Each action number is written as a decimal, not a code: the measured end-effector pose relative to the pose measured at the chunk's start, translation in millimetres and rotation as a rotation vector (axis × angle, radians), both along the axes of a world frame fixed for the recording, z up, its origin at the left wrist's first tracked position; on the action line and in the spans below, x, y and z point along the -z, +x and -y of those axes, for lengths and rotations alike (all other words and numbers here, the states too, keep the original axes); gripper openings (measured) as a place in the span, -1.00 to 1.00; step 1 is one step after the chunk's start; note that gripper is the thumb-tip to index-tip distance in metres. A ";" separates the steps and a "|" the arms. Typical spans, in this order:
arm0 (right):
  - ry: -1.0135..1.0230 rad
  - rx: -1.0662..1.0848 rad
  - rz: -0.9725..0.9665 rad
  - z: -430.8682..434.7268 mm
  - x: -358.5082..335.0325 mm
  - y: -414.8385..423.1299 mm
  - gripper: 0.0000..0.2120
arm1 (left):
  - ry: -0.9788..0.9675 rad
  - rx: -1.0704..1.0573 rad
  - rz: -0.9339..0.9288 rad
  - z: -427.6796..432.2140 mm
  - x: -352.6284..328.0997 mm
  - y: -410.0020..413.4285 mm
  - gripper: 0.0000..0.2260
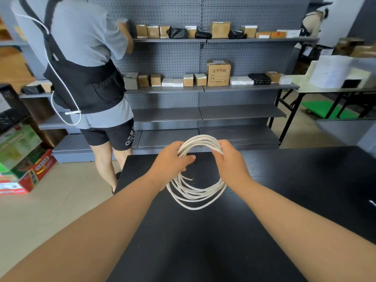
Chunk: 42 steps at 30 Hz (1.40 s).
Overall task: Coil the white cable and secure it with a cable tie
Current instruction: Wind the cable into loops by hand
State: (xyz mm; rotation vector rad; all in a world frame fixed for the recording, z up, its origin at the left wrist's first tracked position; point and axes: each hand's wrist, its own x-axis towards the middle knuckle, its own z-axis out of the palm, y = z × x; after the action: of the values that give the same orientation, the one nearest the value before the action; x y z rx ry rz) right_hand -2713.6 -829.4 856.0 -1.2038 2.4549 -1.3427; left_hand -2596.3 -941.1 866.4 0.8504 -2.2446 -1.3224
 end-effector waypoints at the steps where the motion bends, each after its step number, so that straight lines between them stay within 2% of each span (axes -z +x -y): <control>1: -0.022 0.050 0.030 -0.4 0.3 -1.2 -0.79 | 0.047 -0.014 -0.017 -0.2 1.5 0.7 -0.89; 8: -0.177 0.207 0.223 0.0 2.4 -3.2 -0.85 | 0.318 -0.045 -0.100 -1.2 6.6 -0.1 -0.84; 14: -0.235 0.246 0.314 1.2 6.7 -3.4 -0.85 | 0.497 -0.040 -0.185 -3.1 9.3 -2.7 -0.92; 18: -0.251 0.196 0.564 0.6 11.1 -0.6 -0.87 | 0.399 -0.066 -0.216 -4.7 11.0 -4.9 -0.88; 22: -0.124 0.061 0.642 -2.9 12.4 -4.2 -0.92 | 0.345 -0.106 -0.234 -2.7 6.8 -3.6 -0.86; 24: -0.121 0.008 0.671 -3.1 10.0 -6.5 -0.80 | 0.351 -0.105 -0.245 -1.0 0.7 -3.5 -0.84; 27: -0.109 -0.044 0.613 -2.5 2.7 -8.7 -0.56 | 0.272 -0.089 -0.217 3.5 -10.8 -4.4 -0.81; 32: -0.123 -0.087 0.582 2.3 -4.6 -12.8 -0.38 | 0.083 -0.018 -0.085 10.2 -25.8 -3.5 -0.81; 35: -0.152 -0.084 0.531 7.0 -6.5 -9.7 -0.47 | -0.013 0.071 0.004 11.3 -33.8 -3.0 -0.84; 38: -0.194 -0.048 0.479 8.5 -6.5 -4.6 -0.72 | -0.139 0.126 0.112 10.8 -43.4 -2.1 -0.82; 40: -0.243 -0.020 0.501 8.5 -5.4 -2.8 -0.84 | -0.109 0.150 0.125 10.2 -47.0 -2.2 -0.84; 42: -0.270 -0.013 0.518 9.7 -3.5 -1.7 -0.92 | 0.030 0.169 0.070 10.8 -46.4 -1.2 -0.87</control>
State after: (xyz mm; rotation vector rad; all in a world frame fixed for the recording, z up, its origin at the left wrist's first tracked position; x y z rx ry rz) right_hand -2715.3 -839.0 859.5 -0.7742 1.9486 -1.7577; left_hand -2597.4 -951.9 912.8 0.7413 -2.4020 -1.4250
